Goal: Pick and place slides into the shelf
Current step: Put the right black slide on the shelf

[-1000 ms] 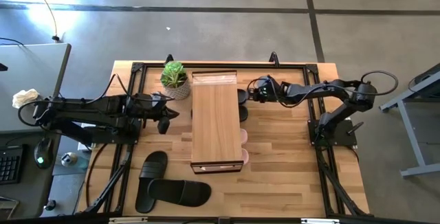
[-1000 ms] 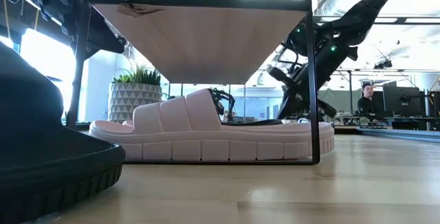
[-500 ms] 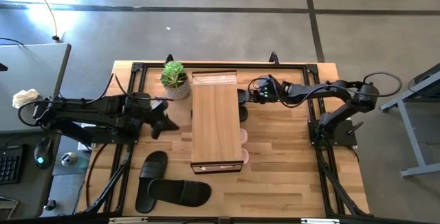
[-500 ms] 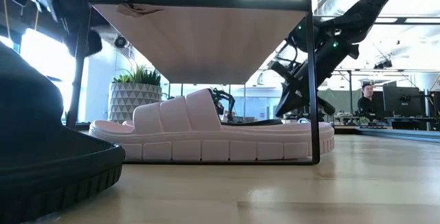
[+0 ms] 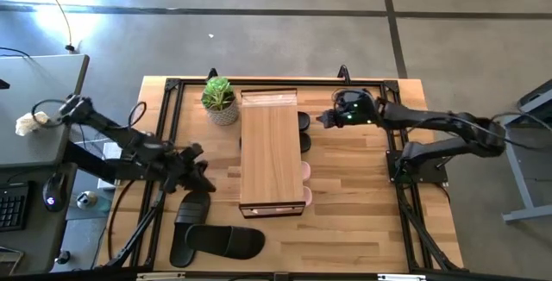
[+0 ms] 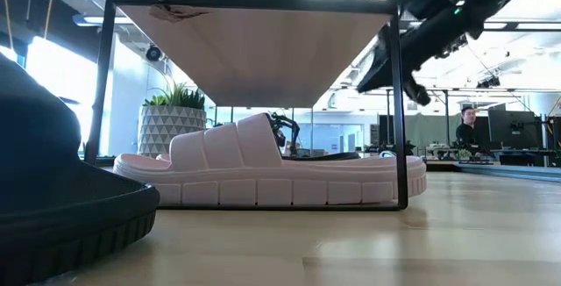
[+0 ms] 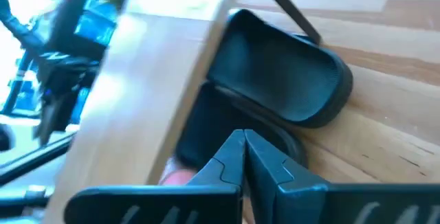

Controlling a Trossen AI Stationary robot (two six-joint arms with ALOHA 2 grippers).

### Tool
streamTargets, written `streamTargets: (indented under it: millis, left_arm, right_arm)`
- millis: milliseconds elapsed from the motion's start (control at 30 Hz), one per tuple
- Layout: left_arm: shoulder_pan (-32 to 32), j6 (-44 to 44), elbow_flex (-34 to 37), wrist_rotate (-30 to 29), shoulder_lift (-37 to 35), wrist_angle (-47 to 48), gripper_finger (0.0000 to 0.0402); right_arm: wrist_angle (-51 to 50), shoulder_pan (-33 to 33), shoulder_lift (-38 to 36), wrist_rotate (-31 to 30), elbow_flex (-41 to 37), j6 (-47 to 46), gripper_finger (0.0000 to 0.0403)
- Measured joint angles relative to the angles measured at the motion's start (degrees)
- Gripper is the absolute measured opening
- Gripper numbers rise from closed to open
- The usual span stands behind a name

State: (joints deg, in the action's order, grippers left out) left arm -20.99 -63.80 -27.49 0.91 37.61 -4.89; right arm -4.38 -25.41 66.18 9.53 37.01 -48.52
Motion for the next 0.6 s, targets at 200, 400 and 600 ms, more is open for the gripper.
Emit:
streamTargets:
  millis: [200, 400, 600]
  left_arm:
    - [-18.96, -12.57, -2.08, -27.13, 5.14, 8.56, 0.0000]
    - [-28.76, -26.35, -12.43, -38.22, 19.21, 19.62, 0.0000]
    - [-29.71, -34.73, -25.36, -34.82, 36.68, 31.75, 0.0000]
  right_arm:
    - [-5.15, 1.40, -8.84, 0.21, 0.00, 2.34, 0.0000]
    - [-9.97, 3.62, -13.83, 0.29, 0.00, 2.50, 0.0000]
    - [-13.51, 6.62, -14.58, 0.36, 0.00, 2.50, 0.0000]
